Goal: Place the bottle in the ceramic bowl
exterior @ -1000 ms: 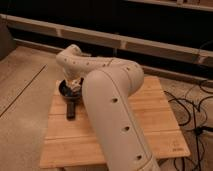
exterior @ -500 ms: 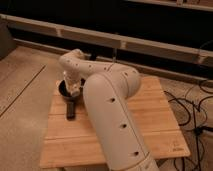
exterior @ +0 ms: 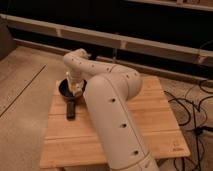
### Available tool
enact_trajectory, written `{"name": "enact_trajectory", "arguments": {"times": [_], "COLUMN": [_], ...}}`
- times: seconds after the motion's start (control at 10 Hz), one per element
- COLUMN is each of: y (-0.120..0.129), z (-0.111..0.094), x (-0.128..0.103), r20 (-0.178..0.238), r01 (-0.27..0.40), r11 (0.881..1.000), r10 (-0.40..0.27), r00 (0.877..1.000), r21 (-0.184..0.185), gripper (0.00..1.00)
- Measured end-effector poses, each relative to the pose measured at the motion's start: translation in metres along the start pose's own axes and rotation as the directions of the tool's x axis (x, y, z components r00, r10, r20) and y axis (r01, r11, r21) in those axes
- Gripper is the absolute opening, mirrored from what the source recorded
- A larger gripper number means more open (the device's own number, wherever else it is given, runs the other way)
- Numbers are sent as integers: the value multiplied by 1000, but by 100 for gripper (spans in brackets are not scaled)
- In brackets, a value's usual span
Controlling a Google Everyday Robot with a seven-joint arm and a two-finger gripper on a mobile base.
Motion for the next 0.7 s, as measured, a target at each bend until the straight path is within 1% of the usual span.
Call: {"name": "enact_trajectory", "arguments": {"times": [0.4,0.5,0.7], "y": [-6,-7,-9], "z": [-12,-20,-21], "x": [-4,-6,-6], "r20": [14,29,32], "r01": [-8,-17,-23], "r11": [1000,1000,1000], "r10": [8,17,24], "r00": [1000,999,999], "r21": [-5,-7,-7], "gripper": [75,75,75]}}
